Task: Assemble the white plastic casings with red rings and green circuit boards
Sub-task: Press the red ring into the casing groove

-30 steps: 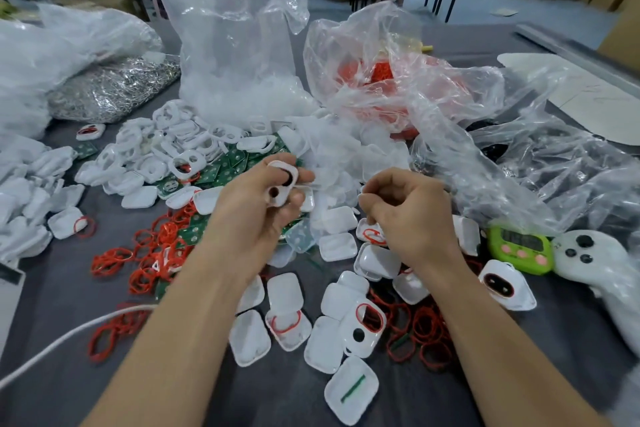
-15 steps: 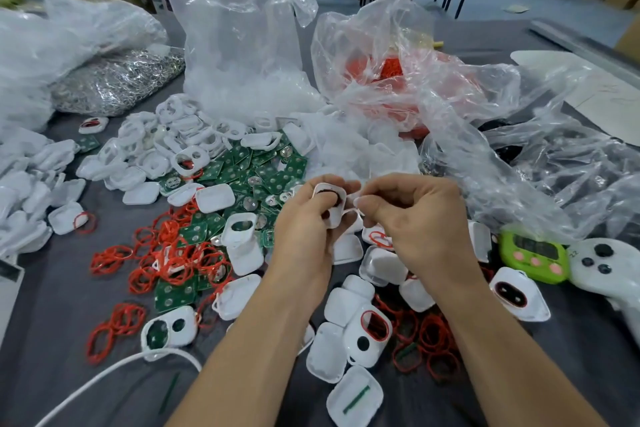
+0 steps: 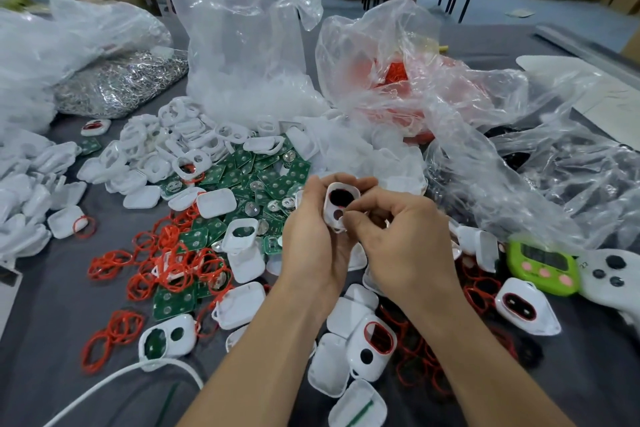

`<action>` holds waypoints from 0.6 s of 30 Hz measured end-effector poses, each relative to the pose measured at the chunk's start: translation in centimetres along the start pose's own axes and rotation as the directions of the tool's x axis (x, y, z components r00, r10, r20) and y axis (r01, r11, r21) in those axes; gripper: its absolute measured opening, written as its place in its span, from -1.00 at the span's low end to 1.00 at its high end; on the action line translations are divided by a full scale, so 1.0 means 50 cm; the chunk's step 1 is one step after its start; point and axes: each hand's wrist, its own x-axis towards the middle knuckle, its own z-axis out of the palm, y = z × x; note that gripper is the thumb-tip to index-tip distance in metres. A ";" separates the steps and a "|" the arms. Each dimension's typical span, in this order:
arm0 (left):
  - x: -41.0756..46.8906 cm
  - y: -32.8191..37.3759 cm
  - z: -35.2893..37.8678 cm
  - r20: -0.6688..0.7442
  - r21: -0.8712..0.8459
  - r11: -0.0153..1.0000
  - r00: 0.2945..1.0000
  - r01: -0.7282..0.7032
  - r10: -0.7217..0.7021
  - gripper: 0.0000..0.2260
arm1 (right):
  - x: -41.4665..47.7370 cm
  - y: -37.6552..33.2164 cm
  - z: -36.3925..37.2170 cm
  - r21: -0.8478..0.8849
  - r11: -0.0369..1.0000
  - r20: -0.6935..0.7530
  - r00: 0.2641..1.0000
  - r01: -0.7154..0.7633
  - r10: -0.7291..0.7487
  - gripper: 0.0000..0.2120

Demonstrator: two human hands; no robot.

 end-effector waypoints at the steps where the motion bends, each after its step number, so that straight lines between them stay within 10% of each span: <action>1: 0.001 -0.002 -0.001 0.003 -0.016 1.000 1.000 0.013 -0.013 -0.63 | 0.001 0.001 0.001 -0.005 1.000 -0.008 1.000 0.005 -0.006 -0.93; 18: -0.010 -0.002 0.018 0.106 -0.282 0.942 0.982 0.183 -0.159 -0.92 | -0.015 -0.009 0.027 -0.100 0.994 -0.288 0.954 0.052 -0.079 -0.80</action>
